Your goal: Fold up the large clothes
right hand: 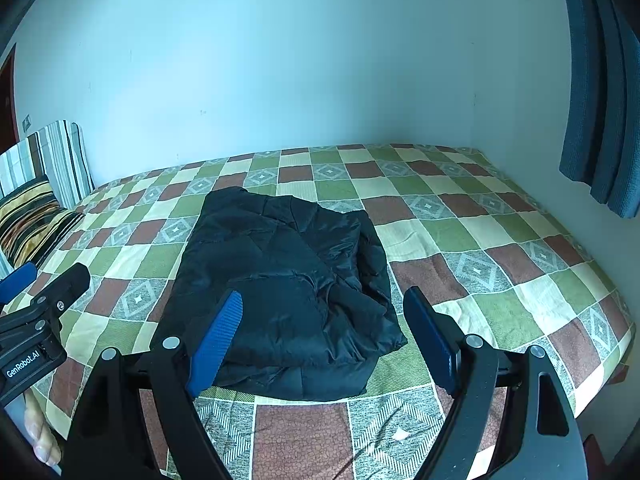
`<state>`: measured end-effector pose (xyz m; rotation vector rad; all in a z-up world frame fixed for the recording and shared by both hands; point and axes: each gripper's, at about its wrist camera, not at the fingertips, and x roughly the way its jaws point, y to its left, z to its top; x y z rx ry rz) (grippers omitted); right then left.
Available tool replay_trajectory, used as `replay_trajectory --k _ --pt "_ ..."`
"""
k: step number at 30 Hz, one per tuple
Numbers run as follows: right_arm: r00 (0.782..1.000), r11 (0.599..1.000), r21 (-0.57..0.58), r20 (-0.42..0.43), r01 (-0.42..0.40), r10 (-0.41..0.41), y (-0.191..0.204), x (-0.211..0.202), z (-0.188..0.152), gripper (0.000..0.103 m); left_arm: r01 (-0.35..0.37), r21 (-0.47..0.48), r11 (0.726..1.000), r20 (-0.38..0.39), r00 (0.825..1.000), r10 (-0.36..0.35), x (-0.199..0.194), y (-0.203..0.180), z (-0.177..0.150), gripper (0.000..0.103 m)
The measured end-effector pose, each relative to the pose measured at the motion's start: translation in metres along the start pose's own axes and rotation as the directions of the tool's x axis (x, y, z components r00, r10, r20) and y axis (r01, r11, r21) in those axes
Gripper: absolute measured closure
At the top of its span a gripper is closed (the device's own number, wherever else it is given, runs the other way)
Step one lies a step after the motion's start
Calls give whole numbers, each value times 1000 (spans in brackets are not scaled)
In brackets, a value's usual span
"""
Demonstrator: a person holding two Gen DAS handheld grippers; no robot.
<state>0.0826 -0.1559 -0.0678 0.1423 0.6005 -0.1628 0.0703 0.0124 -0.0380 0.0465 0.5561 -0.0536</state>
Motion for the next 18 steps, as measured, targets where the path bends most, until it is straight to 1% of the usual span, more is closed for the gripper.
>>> replay_trajectory --k 7,10,14,18 --pt "1000 1000 -6 -13 -1 1 1 5 -1 22 -5 -11 1000 -39 999 4 10 2 -5 2" --pt "1000 1000 -14 -16 -1 1 2 8 -2 22 0 -1 1000 -30 1000 0 11 1 -6 2" --pt "1000 1000 -12 -15 0 0 1 9 -2 22 -27 -3 1000 -22 999 27 16 3 -7 2" --pt "1000 1000 -5 -12 18 -18 -5 15 0 22 -19 -7 1000 -64 998 18 32 13 -8 2"
